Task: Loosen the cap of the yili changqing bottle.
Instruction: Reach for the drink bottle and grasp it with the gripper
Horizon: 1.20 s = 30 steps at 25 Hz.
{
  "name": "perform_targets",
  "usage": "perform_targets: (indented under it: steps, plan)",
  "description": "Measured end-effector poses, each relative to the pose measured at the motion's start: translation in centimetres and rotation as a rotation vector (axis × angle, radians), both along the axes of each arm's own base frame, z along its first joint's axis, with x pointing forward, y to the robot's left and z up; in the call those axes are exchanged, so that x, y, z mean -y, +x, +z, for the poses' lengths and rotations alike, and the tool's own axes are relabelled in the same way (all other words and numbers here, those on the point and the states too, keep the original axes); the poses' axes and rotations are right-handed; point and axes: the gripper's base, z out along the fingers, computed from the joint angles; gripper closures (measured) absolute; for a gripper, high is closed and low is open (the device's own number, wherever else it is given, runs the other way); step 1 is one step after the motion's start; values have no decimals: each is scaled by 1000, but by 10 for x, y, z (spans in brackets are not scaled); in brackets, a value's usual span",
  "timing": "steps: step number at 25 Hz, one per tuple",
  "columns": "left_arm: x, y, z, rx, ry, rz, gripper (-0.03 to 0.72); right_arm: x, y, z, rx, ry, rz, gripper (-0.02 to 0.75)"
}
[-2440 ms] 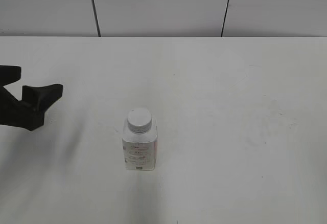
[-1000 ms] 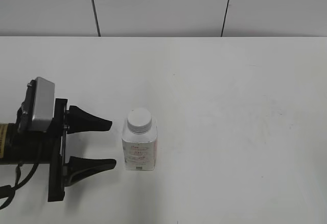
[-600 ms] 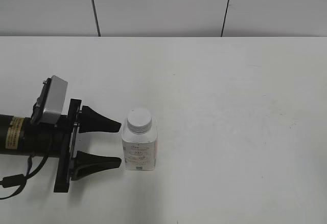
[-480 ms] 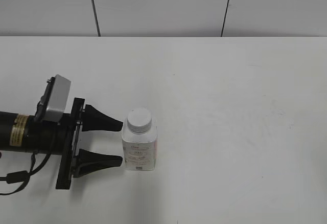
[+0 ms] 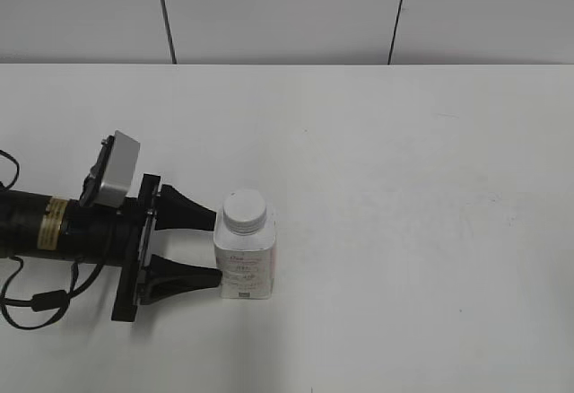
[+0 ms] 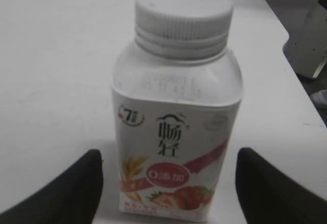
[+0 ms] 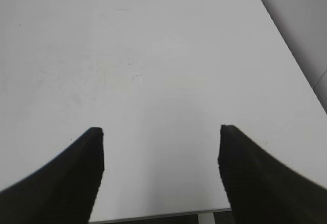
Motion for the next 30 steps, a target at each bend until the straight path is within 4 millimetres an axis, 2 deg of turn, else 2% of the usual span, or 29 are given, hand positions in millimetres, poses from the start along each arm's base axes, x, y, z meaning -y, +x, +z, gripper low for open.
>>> perform_targets:
  steps: [13,22,25,30]
  plan:
    - [25,4,-4,13,-11,-49,189,0,0,0,0,0,0,186]
    - [27,5,-5,11,-2,-32,191,0,0,0,0,0,0,186]
    - [27,5,-5,11,-2,-32,214,0,0,0,0,0,0,186]
    - [27,5,-5,10,-3,-29,293,0,0,0,0,0,0,186]
